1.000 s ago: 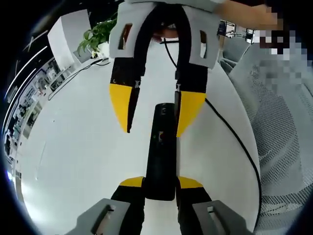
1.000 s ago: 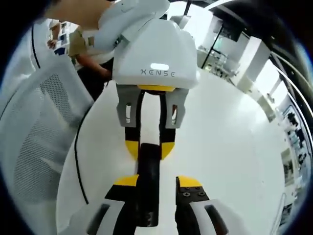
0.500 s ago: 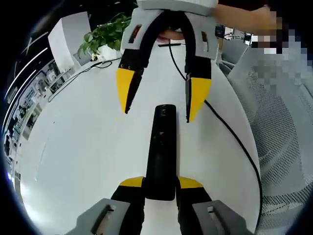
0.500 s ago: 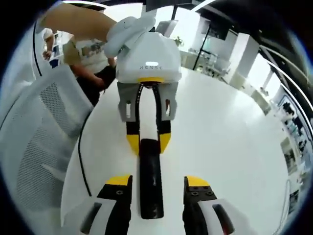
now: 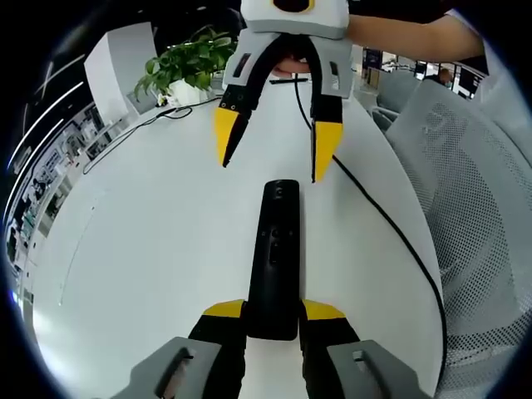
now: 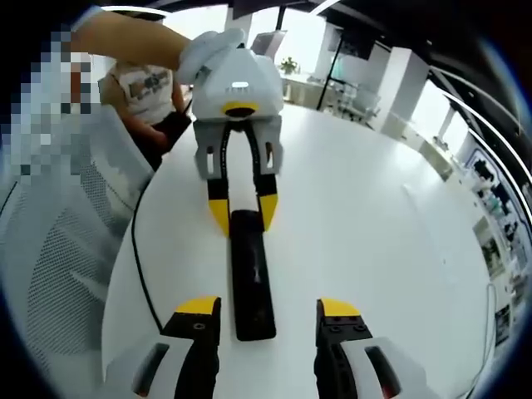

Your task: Press the specified remote control buttons in sequence, fully releasing each button before pressing the next.

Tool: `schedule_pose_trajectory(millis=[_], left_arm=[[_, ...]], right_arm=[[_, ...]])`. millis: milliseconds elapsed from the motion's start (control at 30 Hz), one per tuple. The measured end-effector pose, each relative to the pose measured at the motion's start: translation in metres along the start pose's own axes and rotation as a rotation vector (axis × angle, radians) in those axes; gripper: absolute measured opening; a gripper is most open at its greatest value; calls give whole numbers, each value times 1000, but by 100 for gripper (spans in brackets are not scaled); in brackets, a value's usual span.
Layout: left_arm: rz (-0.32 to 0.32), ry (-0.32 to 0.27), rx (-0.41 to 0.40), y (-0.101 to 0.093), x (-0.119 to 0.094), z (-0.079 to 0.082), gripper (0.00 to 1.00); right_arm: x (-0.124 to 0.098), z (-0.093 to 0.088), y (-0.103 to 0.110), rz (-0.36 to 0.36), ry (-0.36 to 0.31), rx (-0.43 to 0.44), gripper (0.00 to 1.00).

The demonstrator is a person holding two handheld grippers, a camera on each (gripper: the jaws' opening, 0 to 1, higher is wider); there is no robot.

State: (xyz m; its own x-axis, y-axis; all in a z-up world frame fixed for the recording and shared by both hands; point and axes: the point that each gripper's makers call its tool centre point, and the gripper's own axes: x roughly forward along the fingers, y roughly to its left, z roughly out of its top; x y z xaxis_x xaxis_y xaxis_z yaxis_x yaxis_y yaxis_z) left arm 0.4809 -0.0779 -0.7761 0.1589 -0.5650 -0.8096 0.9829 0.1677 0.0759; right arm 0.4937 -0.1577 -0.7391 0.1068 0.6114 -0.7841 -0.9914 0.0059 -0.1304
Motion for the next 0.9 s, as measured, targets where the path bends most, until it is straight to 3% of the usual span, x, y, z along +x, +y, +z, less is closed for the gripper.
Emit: schedule_pose_trajectory(millis=[267, 900], left_arm=[[-5, -30, 0, 0, 0, 0, 24], [-5, -85, -9, 1, -1, 1, 24]], right_arm=[[2, -13, 2, 9, 3, 32, 42], [17, -25, 11, 57, 17, 27, 37]])
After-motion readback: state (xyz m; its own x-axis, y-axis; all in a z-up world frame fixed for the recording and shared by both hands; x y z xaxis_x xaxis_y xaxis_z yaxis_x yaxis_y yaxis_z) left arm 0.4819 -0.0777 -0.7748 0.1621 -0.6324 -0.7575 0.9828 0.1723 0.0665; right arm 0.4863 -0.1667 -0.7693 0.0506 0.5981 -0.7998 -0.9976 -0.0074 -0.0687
